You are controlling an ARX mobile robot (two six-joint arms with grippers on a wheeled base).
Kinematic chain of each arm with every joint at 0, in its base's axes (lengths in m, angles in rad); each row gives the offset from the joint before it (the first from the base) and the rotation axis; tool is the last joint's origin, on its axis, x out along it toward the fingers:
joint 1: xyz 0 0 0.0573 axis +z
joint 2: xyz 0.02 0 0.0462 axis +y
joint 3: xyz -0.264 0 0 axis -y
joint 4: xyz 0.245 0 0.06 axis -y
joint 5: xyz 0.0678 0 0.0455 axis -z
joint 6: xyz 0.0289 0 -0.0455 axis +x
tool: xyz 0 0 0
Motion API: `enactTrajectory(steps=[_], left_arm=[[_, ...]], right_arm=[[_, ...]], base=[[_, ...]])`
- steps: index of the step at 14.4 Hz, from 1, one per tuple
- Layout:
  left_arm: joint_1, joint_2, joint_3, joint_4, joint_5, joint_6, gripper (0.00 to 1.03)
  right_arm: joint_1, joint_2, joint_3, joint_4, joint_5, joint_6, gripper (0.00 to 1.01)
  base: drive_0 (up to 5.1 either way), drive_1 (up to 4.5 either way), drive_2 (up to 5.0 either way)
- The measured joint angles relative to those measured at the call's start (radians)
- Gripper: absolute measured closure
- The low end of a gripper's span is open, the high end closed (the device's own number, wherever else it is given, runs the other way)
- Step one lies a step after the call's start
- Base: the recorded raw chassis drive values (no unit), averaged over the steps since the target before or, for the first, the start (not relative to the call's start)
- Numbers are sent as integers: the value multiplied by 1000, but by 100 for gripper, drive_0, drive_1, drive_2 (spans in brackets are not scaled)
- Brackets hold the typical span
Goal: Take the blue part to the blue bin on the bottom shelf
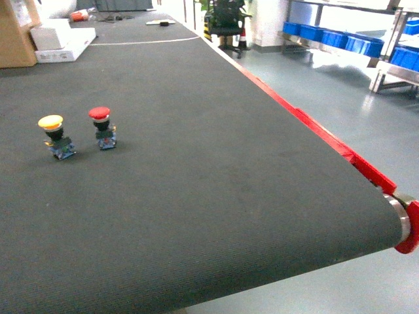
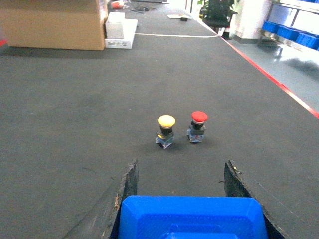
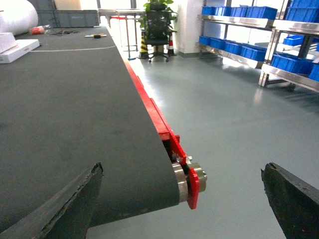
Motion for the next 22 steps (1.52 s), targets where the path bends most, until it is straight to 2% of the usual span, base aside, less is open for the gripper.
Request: enactTrajectory(steps=[22], left_arm=[[0, -2, 0, 0, 0, 0, 60]], right_arm=[[0, 0, 0, 0, 0, 0, 3]], base=[[-150, -150, -150]])
